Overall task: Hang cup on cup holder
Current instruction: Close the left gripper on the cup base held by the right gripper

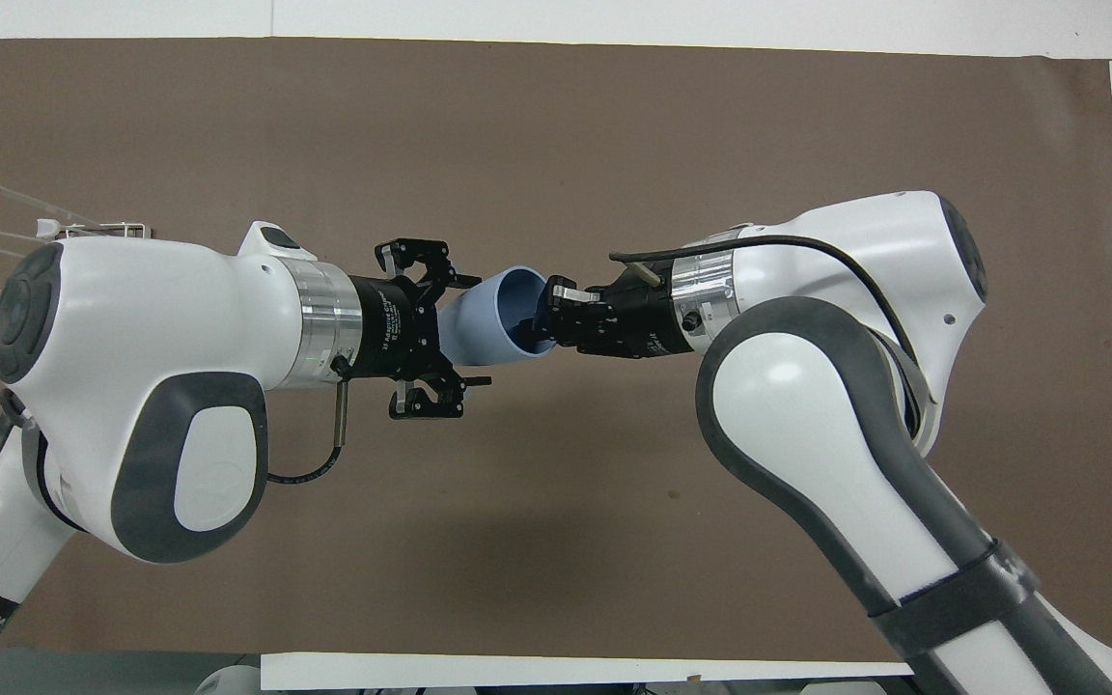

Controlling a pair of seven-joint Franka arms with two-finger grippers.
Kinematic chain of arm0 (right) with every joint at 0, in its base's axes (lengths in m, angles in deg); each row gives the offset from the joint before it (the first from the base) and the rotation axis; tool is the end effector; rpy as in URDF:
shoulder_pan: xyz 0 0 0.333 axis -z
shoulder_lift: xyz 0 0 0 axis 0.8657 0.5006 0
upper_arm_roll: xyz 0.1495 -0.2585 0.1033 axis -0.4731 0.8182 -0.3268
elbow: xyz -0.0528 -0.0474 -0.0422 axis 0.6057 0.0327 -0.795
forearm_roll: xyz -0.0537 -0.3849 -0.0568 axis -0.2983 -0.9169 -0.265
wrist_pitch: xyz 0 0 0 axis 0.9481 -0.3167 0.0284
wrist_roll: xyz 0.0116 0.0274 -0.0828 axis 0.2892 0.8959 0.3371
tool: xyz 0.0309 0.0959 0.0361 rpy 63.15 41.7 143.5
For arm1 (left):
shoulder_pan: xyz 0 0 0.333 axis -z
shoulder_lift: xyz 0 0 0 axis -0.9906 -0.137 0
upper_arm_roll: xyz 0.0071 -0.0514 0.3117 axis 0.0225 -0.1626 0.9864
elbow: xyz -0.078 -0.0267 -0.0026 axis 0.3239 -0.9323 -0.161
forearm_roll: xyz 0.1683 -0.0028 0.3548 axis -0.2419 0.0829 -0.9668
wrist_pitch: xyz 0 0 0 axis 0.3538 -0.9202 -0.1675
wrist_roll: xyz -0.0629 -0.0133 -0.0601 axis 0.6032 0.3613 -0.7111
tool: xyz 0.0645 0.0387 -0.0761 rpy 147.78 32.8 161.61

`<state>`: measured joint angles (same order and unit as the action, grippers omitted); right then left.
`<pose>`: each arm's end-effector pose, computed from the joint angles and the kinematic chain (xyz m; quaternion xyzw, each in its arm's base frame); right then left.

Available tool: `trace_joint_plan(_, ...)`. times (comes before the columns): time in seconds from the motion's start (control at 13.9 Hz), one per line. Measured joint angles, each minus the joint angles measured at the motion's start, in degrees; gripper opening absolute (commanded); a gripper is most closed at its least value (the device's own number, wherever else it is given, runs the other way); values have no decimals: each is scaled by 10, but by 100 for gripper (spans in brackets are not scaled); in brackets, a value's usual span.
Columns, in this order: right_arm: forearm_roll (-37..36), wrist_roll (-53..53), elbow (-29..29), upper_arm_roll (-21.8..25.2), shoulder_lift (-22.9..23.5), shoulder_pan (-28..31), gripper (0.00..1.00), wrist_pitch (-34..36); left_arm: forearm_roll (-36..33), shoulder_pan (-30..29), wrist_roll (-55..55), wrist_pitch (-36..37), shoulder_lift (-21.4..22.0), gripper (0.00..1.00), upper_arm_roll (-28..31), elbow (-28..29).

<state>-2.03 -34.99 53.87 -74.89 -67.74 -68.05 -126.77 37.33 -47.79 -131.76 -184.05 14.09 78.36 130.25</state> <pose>0.5171 0.2854 0.4757 -0.9018 0.1161 0.0830 0.4078 0.4507 -0.3334 0.5139 0.6769 0.6738 -0.2000 0.2186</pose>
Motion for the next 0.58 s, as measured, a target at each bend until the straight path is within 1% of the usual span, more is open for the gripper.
trace_joint_plan(0.22, 0, 0, 0, 0, 0, 0, 0, 0, 0, 0, -2, -3, 0, 61, 0, 0)
trace_joint_plan(0.36, 1, 3, 1, 1, 0, 0, 0, 0, 1, 0, -2, -8, 0, 32, 0, 0)
trace_joint_plan(0.43, 1, 3, 0, 1, 0, 0, 0, 0, 1, 0, -2, -8, 0, 27, 0, 0)
trace_joint_plan(0.58, 1, 3, 0, 1, 0, 0, 1, 0, 1, 1, -2, -9, 0, 26, 0, 0)
